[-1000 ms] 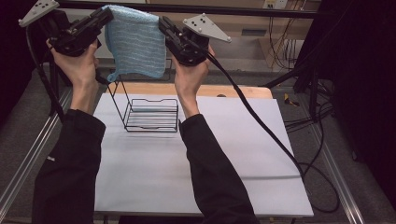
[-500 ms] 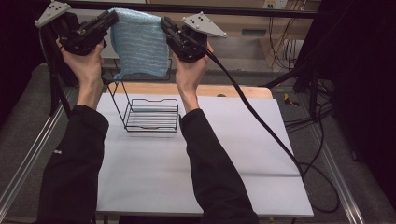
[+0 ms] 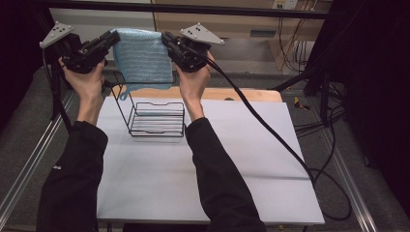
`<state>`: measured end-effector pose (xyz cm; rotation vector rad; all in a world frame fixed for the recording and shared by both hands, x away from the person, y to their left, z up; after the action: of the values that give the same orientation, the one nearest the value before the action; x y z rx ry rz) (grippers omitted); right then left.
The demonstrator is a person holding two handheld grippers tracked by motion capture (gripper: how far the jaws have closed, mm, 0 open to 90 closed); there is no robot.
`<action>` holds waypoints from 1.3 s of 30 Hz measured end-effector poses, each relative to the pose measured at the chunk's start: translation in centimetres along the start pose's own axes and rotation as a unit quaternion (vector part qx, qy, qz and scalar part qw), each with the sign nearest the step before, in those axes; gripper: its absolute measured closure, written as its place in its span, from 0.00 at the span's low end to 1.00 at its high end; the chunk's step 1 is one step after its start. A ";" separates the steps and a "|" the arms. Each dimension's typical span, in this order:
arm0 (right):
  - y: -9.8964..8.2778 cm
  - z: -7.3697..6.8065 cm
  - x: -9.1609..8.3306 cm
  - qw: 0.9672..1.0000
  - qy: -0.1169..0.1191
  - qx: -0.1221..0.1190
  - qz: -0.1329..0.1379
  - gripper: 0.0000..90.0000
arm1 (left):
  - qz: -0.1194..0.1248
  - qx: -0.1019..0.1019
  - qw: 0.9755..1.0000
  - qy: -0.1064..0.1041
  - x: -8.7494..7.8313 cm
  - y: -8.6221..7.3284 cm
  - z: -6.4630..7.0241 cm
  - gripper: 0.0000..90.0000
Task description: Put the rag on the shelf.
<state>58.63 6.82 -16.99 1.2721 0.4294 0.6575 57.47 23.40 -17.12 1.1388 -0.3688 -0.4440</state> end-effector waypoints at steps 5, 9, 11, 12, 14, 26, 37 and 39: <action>-1.3 -0.6 -0.1 1.000 0.013 0.001 -0.018 0.93 | -0.008 -0.001 1.000 -0.004 -0.8 -1.4 -0.4 0.90; -1.9 -1.2 -0.3 0.999 0.021 -0.005 -0.028 0.93 | -0.017 -0.002 1.000 -0.006 -1.3 -2.5 -0.9 0.90; -2.2 -1.4 -0.5 0.999 0.027 -0.004 -0.033 0.93 | -0.019 -0.003 1.000 -0.009 -1.6 -3.0 -1.0 0.90; -2.4 -1.6 -0.6 0.999 0.030 -0.004 -0.035 0.93 | -0.023 0.000 1.000 -0.009 -1.8 -3.3 -1.1 0.90; -2.6 -1.9 -0.8 0.998 0.039 -0.006 -0.039 0.93 | -0.028 0.001 1.000 -0.013 -2.2 -3.7 -1.2 0.90; -3.6 -4.0 -2.4 0.995 0.078 -0.029 -0.057 0.93 | -0.053 0.005 0.998 -0.024 -4.2 -5.6 -1.5 0.89; -4.6 -4.4 -2.9 0.992 0.085 -0.049 -0.078 0.93 | -0.066 0.010 0.998 -0.018 -4.2 -6.8 -1.7 0.89; -4.7 -4.6 -3.0 0.992 0.086 -0.052 -0.080 0.93 | -0.068 0.010 0.997 -0.020 -4.4 -6.9 -1.7 0.89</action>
<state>54.47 7.44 -22.87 1.0737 0.6242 0.6482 53.52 24.61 -24.44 1.1801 -0.3332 -0.5841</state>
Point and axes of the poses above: each handheld gripper's, and its own axes: x roughly forward along the jaws, y roughly out of its top, z roughly to its right, the point moved 10 cm from there along x, roughly forward along the jaws, and after that the axes turned 15 degrees about -x, right-handed, at the moved point
